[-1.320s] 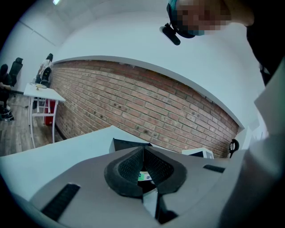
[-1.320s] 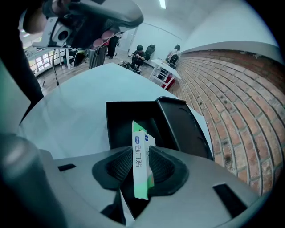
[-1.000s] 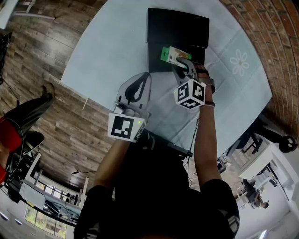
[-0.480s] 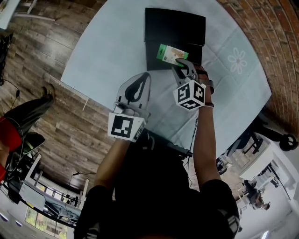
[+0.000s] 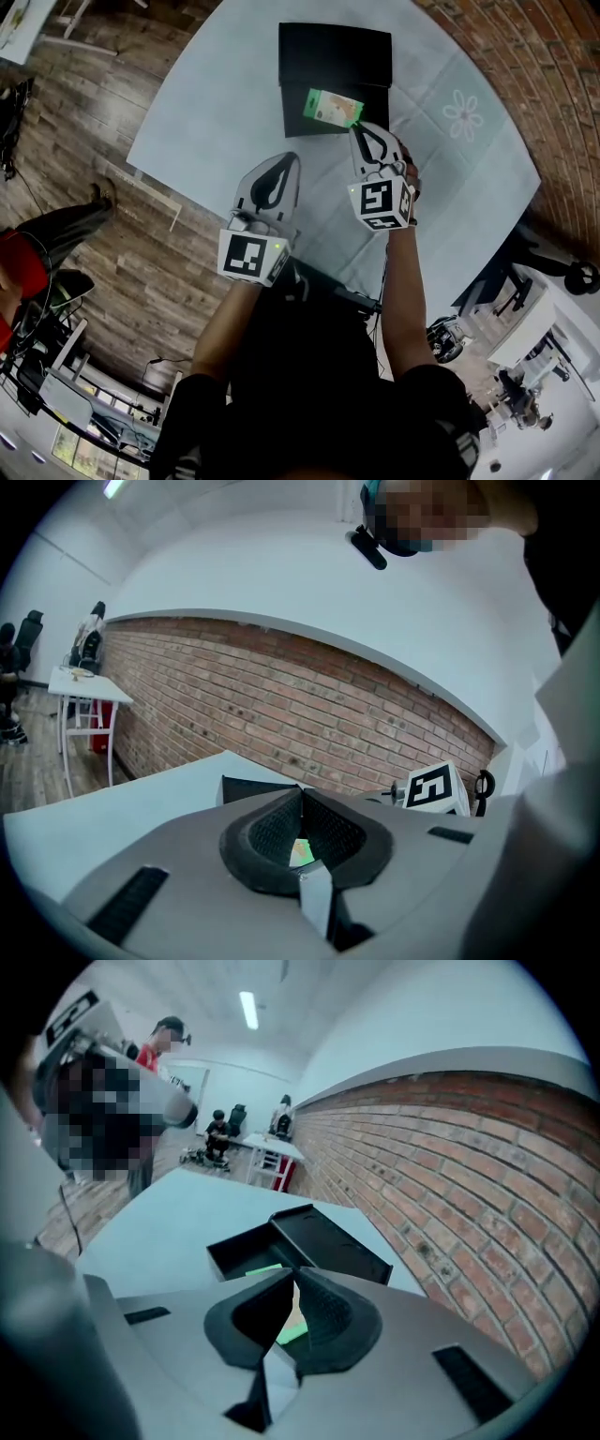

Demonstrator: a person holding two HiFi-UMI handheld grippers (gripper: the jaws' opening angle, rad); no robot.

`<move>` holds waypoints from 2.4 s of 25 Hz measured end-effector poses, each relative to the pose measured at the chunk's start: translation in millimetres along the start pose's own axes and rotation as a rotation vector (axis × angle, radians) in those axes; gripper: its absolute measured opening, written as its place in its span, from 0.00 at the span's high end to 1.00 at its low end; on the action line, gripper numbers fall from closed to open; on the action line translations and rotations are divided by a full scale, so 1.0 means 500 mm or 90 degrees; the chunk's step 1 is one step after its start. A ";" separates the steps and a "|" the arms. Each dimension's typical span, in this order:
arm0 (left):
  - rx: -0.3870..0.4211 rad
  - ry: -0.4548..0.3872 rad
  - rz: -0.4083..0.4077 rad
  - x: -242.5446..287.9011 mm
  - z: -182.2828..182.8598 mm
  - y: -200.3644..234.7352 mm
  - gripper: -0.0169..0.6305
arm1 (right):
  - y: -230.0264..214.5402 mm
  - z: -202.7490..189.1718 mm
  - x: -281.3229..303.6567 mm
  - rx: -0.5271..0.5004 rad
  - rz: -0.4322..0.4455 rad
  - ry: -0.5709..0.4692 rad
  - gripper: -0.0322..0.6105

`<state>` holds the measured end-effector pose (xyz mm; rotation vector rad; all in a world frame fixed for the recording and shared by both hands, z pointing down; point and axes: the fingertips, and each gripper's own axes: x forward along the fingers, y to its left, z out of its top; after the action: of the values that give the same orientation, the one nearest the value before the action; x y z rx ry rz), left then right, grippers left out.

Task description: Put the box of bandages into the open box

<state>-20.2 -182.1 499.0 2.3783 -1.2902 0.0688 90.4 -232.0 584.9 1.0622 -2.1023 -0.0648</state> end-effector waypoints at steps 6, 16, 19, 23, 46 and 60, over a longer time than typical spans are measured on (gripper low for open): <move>0.014 -0.016 -0.004 -0.049 0.019 -0.065 0.92 | -0.017 0.031 -0.121 0.163 -0.061 -0.079 0.90; 0.052 -0.034 -0.005 -0.143 0.033 -0.191 0.92 | 0.002 0.015 -0.332 0.343 -0.097 -0.159 0.90; 0.062 -0.040 -0.003 -0.176 0.028 -0.227 0.92 | 0.018 0.016 -0.395 0.366 -0.101 -0.183 0.90; 0.085 -0.052 -0.008 -0.217 0.033 -0.274 0.92 | 0.045 0.040 -0.468 0.372 -0.097 -0.222 0.90; 0.114 -0.097 0.010 -0.348 0.039 -0.365 0.92 | 0.137 0.057 -0.649 0.378 -0.085 -0.283 0.91; 0.112 -0.096 0.009 -0.349 0.034 -0.363 0.92 | 0.138 0.056 -0.649 0.384 -0.085 -0.284 0.91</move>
<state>25.2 34.6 378.2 2.5654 -1.4222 0.0073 143.1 34.1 392.4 1.6643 -2.5215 0.3150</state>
